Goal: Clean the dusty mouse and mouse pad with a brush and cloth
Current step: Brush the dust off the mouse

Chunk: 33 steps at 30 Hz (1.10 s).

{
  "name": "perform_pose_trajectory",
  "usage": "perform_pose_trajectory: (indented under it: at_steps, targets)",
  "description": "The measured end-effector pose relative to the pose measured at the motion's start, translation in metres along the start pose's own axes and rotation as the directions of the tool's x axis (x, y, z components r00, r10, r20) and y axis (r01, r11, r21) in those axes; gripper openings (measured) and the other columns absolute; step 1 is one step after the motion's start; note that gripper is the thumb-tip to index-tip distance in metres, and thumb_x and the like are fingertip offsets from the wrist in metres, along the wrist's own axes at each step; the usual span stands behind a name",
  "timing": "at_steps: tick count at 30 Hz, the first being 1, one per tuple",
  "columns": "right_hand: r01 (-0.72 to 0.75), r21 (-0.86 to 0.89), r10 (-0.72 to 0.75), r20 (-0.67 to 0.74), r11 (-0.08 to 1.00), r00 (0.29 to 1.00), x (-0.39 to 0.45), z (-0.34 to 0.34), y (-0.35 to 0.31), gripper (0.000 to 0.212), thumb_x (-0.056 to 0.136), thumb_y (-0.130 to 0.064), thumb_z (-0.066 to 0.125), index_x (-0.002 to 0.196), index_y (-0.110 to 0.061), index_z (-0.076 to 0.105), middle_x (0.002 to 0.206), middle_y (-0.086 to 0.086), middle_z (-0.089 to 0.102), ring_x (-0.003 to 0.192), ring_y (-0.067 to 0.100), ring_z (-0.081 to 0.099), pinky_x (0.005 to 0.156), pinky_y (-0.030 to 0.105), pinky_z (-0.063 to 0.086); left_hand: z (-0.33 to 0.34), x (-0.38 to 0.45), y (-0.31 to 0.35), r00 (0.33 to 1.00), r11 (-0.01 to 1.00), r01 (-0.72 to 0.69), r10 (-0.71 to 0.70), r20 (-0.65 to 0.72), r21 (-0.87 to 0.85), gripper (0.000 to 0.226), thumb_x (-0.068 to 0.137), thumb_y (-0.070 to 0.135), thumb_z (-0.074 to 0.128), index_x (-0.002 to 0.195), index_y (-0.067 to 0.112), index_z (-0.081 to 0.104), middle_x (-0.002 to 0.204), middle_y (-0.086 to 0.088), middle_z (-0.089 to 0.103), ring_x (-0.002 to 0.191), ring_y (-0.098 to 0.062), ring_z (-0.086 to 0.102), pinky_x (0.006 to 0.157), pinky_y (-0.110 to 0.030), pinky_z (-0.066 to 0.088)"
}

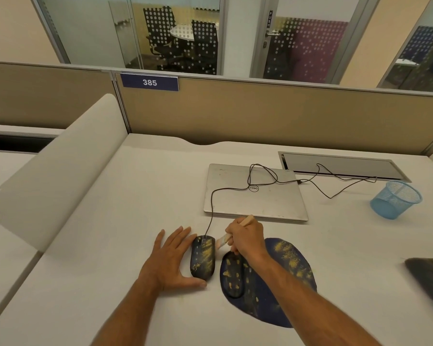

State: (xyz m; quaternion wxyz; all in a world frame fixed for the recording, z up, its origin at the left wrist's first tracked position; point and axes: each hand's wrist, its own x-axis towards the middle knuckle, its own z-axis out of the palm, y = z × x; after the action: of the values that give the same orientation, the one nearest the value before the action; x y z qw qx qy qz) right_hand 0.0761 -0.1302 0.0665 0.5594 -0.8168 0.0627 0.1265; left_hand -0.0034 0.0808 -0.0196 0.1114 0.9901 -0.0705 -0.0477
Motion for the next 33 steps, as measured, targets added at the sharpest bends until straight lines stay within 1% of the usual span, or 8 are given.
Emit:
perform_pose_trajectory:
  at_steps: [3,6,11,15,19,23,28,33]
  targets:
    - [-0.017,0.002,0.017,0.039,1.0,0.999,-0.004,0.001,0.0,0.017,0.086,-0.01,0.058,0.074,-0.004,0.07,0.065,0.015,0.069,0.047,0.02,0.063,0.044,0.026,0.052,0.001,0.001,0.0,1.0,1.0,0.001,-0.001,-0.006,-0.005,0.128,0.056,0.106,0.034,0.158,0.033,0.009,0.164,0.013,-0.004,0.15,-0.007,-0.014,0.119,-0.046,-0.02]
    - [0.006,-0.081,-0.003,0.043,0.997,0.999,-0.008,0.001,0.003,0.019,0.084,-0.009,0.057,0.072,0.001,0.068,0.066,0.018,0.068,0.045,0.019,0.058,0.046,0.026,0.05,0.002,0.001,0.0,1.0,1.0,0.004,-0.004,-0.003,-0.001,0.128,0.056,0.106,0.034,0.158,0.034,0.008,0.165,0.012,-0.003,0.148,-0.005,-0.017,0.118,-0.046,-0.021]
    - [-0.001,-0.035,0.002,0.02,0.999,1.0,-0.013,-0.001,0.002,0.019,0.087,-0.011,0.058,0.073,-0.005,0.069,0.07,0.017,0.069,0.05,0.02,0.064,0.048,0.027,0.054,0.002,0.0,0.0,1.0,1.0,-0.002,0.001,-0.013,-0.009,0.127,0.057,0.106,0.033,0.158,0.034,0.01,0.166,0.011,0.0,0.149,-0.006,-0.015,0.12,-0.047,-0.017]
    - [0.004,-0.097,0.004,0.075,0.995,0.997,-0.018,-0.003,0.007,0.02,0.084,-0.008,0.055,0.071,0.0,0.067,0.06,0.017,0.065,0.041,0.018,0.058,0.044,0.026,0.051,0.001,0.0,0.0,1.0,1.0,0.003,-0.003,-0.007,0.0,0.128,0.056,0.106,0.032,0.158,0.033,0.008,0.166,0.011,-0.001,0.149,-0.005,-0.015,0.12,-0.048,-0.017]
    - [0.009,-0.017,-0.009,0.012,1.0,1.0,-0.02,-0.004,0.008,0.02,0.086,-0.012,0.059,0.07,-0.007,0.069,0.063,0.015,0.069,0.045,0.019,0.063,0.045,0.027,0.052,0.001,0.0,0.0,1.0,1.0,0.005,-0.005,-0.004,0.003,0.128,0.056,0.106,0.032,0.158,0.032,0.009,0.166,0.01,0.001,0.15,-0.007,-0.012,0.121,-0.048,-0.015]
    - [0.016,-0.055,-0.011,0.085,0.998,0.996,-0.026,-0.003,0.012,0.022,0.085,-0.011,0.057,0.068,-0.008,0.069,0.06,0.013,0.068,0.042,0.018,0.061,0.042,0.024,0.051,0.001,0.0,0.001,1.0,1.0,0.008,-0.007,-0.01,0.006,0.129,0.056,0.106,0.032,0.158,0.032,0.01,0.166,0.009,0.002,0.151,-0.007,-0.01,0.121,-0.049,-0.013]
    - [0.046,0.011,-0.046,0.014,0.999,0.999,-0.029,-0.006,0.012,0.023,0.088,-0.013,0.057,0.069,-0.011,0.07,0.062,0.012,0.069,0.046,0.018,0.063,0.043,0.025,0.052,0.001,0.001,0.0,1.0,1.0,0.009,-0.009,0.002,0.003,0.129,0.055,0.107,0.032,0.158,0.032,0.01,0.166,0.009,0.002,0.151,-0.008,-0.01,0.121,-0.049,-0.013]
    - [0.057,-0.065,-0.05,0.108,0.996,0.993,-0.033,-0.005,0.014,0.022,0.086,-0.011,0.057,0.067,-0.007,0.069,0.06,0.015,0.067,0.042,0.019,0.06,0.042,0.025,0.05,0.0,0.0,0.001,1.0,1.0,0.015,-0.015,0.01,0.024,0.129,0.055,0.107,0.029,0.158,0.032,0.007,0.166,0.01,0.0,0.151,-0.008,-0.011,0.121,-0.049,-0.014]
